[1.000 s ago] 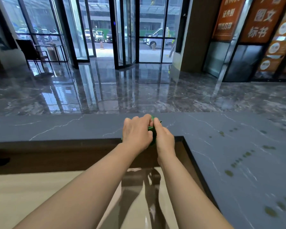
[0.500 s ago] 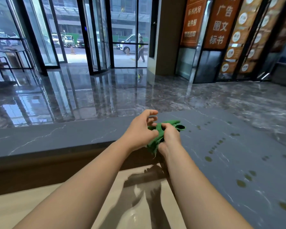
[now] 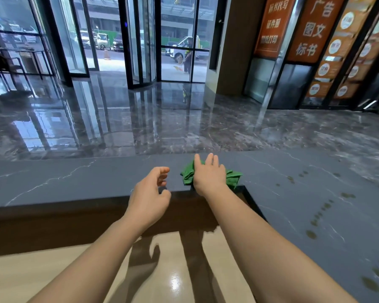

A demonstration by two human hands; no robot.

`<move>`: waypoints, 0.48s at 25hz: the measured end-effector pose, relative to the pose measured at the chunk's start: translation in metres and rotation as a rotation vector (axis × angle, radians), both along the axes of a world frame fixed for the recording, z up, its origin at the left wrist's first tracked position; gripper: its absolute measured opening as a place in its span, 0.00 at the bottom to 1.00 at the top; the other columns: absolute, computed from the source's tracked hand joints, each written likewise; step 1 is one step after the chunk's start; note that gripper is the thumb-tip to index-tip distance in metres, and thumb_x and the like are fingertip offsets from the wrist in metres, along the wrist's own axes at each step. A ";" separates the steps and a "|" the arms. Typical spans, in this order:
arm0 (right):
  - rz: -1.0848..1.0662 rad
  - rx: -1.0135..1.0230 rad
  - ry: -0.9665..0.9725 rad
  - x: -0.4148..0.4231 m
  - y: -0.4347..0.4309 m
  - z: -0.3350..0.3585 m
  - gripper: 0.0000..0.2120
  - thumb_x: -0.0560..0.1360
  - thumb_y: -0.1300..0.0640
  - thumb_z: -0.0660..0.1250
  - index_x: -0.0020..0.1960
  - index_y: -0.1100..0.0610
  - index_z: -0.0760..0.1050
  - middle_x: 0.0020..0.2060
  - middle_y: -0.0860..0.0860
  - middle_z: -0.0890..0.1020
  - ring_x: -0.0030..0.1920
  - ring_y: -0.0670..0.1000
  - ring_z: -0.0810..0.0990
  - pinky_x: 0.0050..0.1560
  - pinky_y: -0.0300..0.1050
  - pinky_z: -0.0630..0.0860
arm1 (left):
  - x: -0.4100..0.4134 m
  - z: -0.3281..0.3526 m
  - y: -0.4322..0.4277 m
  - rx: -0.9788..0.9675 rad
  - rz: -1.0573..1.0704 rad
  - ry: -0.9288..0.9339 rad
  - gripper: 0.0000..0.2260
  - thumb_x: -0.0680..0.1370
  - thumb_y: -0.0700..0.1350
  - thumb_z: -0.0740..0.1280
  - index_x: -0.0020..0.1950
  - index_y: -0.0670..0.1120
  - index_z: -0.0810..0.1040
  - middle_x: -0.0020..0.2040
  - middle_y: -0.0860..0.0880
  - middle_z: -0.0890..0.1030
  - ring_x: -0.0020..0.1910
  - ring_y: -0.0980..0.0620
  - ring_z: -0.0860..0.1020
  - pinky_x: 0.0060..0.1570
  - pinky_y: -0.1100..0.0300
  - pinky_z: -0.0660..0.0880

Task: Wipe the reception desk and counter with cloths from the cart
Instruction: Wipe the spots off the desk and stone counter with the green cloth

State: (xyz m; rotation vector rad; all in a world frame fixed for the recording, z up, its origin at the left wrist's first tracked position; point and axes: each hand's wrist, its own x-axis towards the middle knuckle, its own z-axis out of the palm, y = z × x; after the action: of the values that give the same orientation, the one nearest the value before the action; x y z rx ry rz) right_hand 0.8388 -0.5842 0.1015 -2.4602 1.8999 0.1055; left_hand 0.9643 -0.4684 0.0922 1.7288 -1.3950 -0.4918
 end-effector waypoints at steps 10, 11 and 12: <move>-0.064 -0.281 0.163 -0.004 -0.020 0.063 0.12 0.74 0.68 0.64 0.35 0.57 0.67 0.30 0.49 0.69 0.33 0.52 0.70 0.30 0.39 0.64 | 0.012 0.003 -0.016 -0.007 -0.012 -0.020 0.22 0.78 0.38 0.64 0.70 0.52 0.68 0.64 0.54 0.75 0.63 0.54 0.74 0.61 0.54 0.73; -0.057 -0.291 0.152 -0.004 -0.020 0.062 0.11 0.73 0.68 0.64 0.35 0.58 0.67 0.31 0.49 0.69 0.36 0.52 0.71 0.31 0.40 0.64 | 0.011 0.003 -0.018 -0.001 -0.011 -0.022 0.22 0.78 0.38 0.64 0.70 0.52 0.68 0.64 0.54 0.75 0.63 0.55 0.74 0.62 0.53 0.73; -0.030 -0.268 0.134 -0.003 -0.017 0.058 0.09 0.74 0.66 0.64 0.38 0.57 0.68 0.33 0.50 0.70 0.39 0.54 0.73 0.34 0.41 0.66 | 0.009 0.002 -0.019 0.006 -0.013 -0.025 0.22 0.78 0.38 0.64 0.70 0.52 0.68 0.64 0.55 0.75 0.63 0.55 0.74 0.62 0.51 0.73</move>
State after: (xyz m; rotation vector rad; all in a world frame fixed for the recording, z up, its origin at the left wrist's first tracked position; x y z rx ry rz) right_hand 0.8358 -0.6009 0.1590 -2.6526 2.1320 0.0155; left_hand 0.9729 -0.4870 0.0942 1.7376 -1.4245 -0.4831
